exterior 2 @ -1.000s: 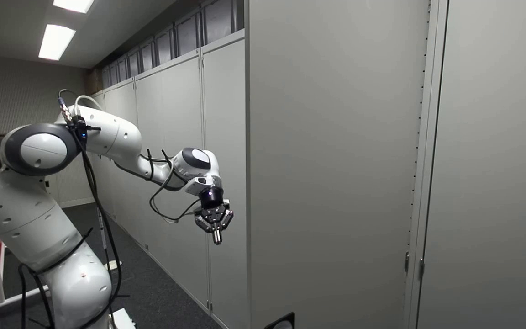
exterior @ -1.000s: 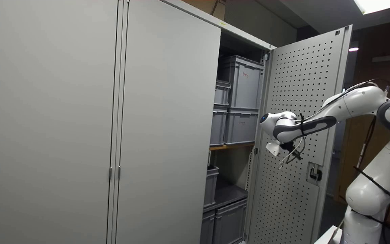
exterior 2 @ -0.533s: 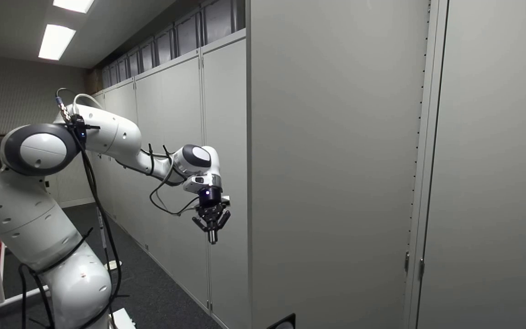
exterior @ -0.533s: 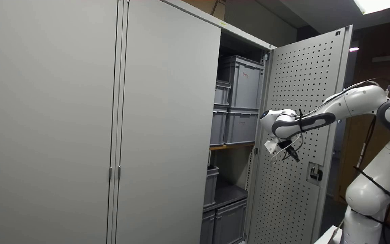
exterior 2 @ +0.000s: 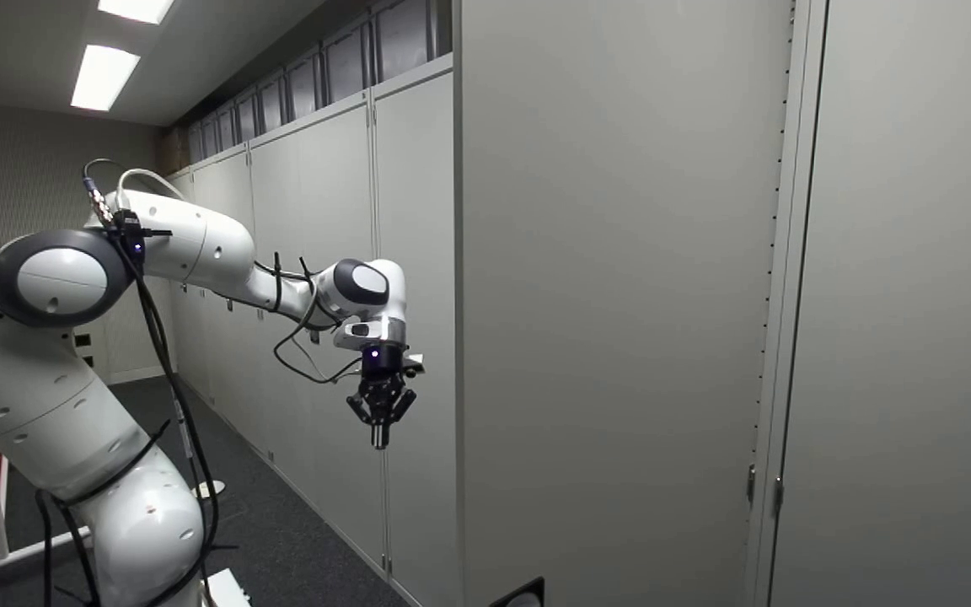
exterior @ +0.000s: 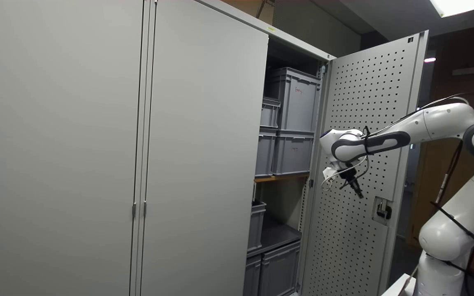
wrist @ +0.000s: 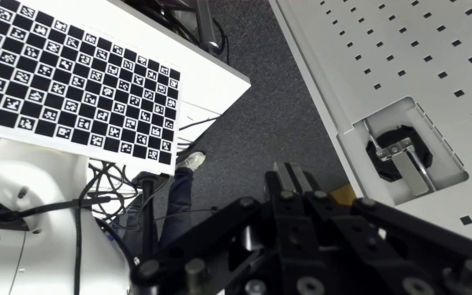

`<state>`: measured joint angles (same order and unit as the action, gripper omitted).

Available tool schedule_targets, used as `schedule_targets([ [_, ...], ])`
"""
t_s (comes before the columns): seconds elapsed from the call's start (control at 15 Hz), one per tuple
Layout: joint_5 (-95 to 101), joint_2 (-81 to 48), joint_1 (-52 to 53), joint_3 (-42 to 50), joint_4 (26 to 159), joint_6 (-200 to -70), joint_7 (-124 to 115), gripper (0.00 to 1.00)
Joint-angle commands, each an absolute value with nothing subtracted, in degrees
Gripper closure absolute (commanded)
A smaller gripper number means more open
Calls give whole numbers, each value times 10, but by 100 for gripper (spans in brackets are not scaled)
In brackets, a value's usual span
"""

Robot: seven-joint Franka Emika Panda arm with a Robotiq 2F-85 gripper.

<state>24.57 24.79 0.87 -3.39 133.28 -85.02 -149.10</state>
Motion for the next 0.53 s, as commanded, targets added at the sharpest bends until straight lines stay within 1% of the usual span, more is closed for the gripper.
schedule_targets([
  [0.0,204,280,-42,-50,1333,-865,-1491,100],
  [0.27,161,297,-83,-61,1333,-871,-1491,100],
  [0.47,129,308,-135,-93,1335,-878,-1491,100],
])
